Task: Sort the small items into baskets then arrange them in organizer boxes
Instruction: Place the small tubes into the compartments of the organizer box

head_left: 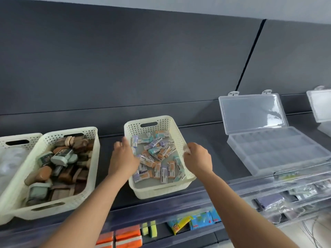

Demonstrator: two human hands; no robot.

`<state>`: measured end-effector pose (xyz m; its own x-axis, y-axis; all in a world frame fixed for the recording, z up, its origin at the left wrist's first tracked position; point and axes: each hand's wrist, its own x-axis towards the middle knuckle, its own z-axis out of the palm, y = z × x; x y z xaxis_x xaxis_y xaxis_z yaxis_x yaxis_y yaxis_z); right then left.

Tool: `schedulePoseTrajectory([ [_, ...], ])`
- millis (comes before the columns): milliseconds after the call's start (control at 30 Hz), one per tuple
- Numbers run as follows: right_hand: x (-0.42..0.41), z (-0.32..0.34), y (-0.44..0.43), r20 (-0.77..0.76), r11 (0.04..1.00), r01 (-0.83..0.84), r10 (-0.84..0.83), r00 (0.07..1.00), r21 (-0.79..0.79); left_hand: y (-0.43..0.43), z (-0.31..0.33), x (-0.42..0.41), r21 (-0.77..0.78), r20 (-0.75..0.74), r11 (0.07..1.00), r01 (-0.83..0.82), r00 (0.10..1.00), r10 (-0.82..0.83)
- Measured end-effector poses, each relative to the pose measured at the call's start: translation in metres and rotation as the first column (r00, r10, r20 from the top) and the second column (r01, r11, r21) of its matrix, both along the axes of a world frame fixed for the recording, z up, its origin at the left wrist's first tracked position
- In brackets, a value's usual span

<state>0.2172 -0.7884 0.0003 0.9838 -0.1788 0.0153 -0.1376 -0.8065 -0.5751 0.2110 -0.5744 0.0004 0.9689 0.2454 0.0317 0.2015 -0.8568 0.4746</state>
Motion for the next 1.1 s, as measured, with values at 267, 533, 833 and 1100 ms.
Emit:
schedulePoseTrajectory([
  [267, 0.001, -0.001, -0.091, -0.005, 0.998, 0.054, -0.054, 0.999, -0.018, -0.088, -0.002, 0.011, -0.111, -0.003, 0.992, 0.057, 0.998, -0.058],
  [533, 0.032, 0.005, -0.144, 0.083, 0.984, 0.161, -0.154, 0.985, -0.079, -0.145, -0.006, 0.059, -0.154, 0.063, 0.977, 0.145, 0.989, -0.137],
  [833, 0.051, -0.004, -0.187, 0.043, 0.991, 0.093, -0.089, 0.995, -0.1, -0.183, -0.016, 0.077, -0.175, 0.03, 0.978, 0.115, 0.993, -0.111],
  [1100, 0.055, -0.012, -0.222, 0.012, 0.982, -0.148, 0.151, 0.989, -0.121, -0.211, -0.021, 0.061, -0.111, 0.029, 0.994, -0.013, 0.999, 0.016],
])
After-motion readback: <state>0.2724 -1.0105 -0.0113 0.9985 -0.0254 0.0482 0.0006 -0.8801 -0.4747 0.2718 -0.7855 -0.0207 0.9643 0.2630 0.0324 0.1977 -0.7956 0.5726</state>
